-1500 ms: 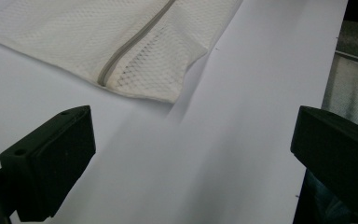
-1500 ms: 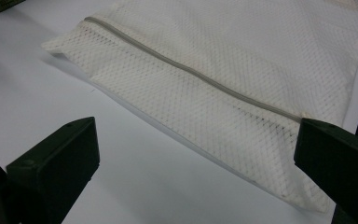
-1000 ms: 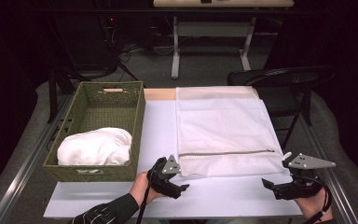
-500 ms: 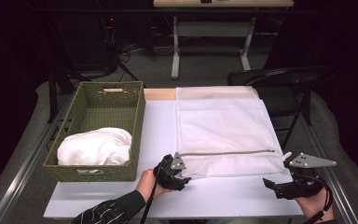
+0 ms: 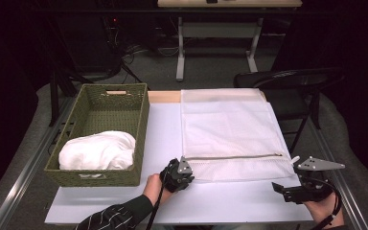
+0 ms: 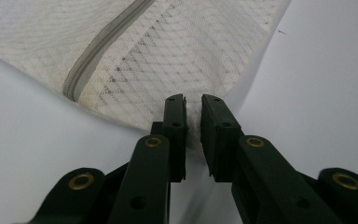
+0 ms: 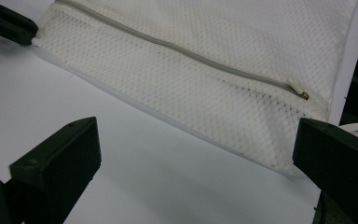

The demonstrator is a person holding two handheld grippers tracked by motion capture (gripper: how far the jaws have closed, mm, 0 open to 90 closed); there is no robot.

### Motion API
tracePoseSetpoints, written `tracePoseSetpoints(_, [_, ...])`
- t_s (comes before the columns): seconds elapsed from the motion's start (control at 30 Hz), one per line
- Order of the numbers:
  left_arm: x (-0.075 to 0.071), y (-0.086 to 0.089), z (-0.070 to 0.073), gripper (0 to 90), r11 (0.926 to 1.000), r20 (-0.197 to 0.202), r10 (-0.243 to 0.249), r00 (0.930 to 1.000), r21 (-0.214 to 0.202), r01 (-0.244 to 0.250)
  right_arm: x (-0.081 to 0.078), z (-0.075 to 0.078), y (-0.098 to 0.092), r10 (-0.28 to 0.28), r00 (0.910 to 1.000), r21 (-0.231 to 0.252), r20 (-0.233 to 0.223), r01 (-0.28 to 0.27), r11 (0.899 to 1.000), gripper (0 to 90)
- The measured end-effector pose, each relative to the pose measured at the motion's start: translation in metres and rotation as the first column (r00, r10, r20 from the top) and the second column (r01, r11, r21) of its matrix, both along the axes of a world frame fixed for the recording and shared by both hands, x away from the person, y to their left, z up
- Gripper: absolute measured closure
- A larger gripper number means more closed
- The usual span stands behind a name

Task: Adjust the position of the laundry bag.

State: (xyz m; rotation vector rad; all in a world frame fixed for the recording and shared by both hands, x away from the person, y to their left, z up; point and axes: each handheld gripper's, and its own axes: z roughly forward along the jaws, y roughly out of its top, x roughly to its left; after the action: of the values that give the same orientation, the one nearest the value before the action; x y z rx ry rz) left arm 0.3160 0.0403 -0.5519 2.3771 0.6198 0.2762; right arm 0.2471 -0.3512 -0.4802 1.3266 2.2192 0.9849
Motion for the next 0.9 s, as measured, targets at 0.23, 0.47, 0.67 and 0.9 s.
tracePoseSetpoints(0.23, [-0.002,-0.003,0.001,34.6,0.9981,-0.024,-0.061,0.9979,-0.015,0.060,0.006,-0.006,-0.006,-0.032,0.9993,-0.012,-0.018,0.032,0.999,2.2])
tracePoseSetpoints(0.47, [0.001,-0.001,-0.003,63.6,0.9992,-0.019,-0.024,0.9995,-0.033,0.024,0.009,-0.009,-0.007,-0.045,0.9985,-0.018,-0.031,0.044,0.999,3.0])
tracePoseSetpoints(0.67, [0.000,0.000,-0.005,89.6,0.9986,-0.002,-0.011,0.9999,-0.052,0.010,0.010,-0.010,-0.006,-0.051,0.9979,-0.022,-0.039,0.050,0.999,4.3])
tracePoseSetpoints(0.9, [-0.001,0.013,-0.002,90.0,0.9984,-0.034,-0.002,0.9994,-0.056,0.000,0.014,-0.017,-0.006,-0.063,0.9961,-0.045,-0.062,0.060,0.997,5.5])
